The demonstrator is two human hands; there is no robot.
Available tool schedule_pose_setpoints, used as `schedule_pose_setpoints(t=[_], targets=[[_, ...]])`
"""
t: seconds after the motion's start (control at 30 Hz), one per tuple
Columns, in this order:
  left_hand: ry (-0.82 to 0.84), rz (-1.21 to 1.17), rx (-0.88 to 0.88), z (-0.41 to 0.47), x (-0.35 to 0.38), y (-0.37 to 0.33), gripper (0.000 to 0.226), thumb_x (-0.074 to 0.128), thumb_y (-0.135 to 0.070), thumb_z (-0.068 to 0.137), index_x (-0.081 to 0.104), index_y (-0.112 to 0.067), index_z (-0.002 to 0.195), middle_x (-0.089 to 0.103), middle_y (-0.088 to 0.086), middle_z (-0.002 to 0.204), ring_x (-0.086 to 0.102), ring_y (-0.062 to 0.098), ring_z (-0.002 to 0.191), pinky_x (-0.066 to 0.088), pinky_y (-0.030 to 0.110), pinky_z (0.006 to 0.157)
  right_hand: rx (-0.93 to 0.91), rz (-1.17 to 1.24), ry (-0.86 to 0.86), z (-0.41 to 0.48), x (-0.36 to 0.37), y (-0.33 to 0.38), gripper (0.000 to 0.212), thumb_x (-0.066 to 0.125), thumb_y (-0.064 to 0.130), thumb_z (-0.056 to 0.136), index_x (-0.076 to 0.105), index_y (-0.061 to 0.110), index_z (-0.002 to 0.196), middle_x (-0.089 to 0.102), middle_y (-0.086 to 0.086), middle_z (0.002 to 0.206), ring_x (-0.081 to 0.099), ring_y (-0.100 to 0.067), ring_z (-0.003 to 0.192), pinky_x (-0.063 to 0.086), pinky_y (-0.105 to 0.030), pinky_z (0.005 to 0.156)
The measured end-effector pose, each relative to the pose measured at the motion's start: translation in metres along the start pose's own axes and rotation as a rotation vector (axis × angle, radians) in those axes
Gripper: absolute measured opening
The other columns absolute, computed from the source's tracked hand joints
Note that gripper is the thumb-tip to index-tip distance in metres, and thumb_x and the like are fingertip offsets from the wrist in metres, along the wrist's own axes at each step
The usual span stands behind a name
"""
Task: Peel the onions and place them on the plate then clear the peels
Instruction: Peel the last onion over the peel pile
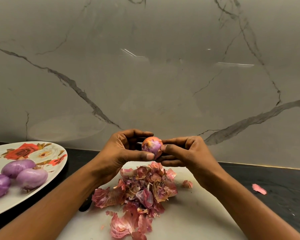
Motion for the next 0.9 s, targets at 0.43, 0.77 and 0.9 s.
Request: schedule_pose_setpoints(t=[0.43,0.77,0.9], targets=[[-0.014,-0.038,0.007,-0.0002,-0.0001,-0.0007,0.056,0.083,0.002,0.063,0.073,-0.01,0.117,0.079,0.009,0.114,0.077,0.029,0.105,0.064,0.031,0.082,-0.069,-0.084,-0.045,0.0002,0.0008,-0.0029,0.032,0.07,-0.008,0.093,0.079,0.018,0.108,0.083,-0.008,0.093,0.081,-0.025,0.088,0.065,-0.028,0.077],[-0.025,0.071,0.054,-0.0008,-0.0012,-0.0001,0.057,0.089,-0.002,0.061,0.074,-0.011,0.115,0.078,0.008,0.115,0.076,0.03,0.107,0.065,0.036,0.086,-0.058,-0.025,-0.01,-0.0007,0.0029,-0.0011,0.021,0.079,0.004,0.087,0.078,0.017,0.105,0.082,-0.011,0.095,0.081,-0.027,0.089,0.066,-0.029,0.077],[-0.026,0.074,0.058,-0.0007,-0.0008,-0.0003,0.056,0.088,-0.002,0.061,0.075,-0.013,0.114,0.078,0.006,0.115,0.075,0.027,0.107,0.064,0.033,0.084,-0.08,-0.059,-0.002,-0.0015,0.0034,-0.001,0.026,0.079,0.001,0.088,0.077,0.021,0.105,0.082,-0.01,0.094,0.081,-0.027,0.09,0.066,-0.031,0.079]])
Point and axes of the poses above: each hand's wrist, its own z-axis towards the middle knuckle, its own x-axis out of the palm, y = z × x, the point moved 3 cm from there along z, towards the middle knuckle
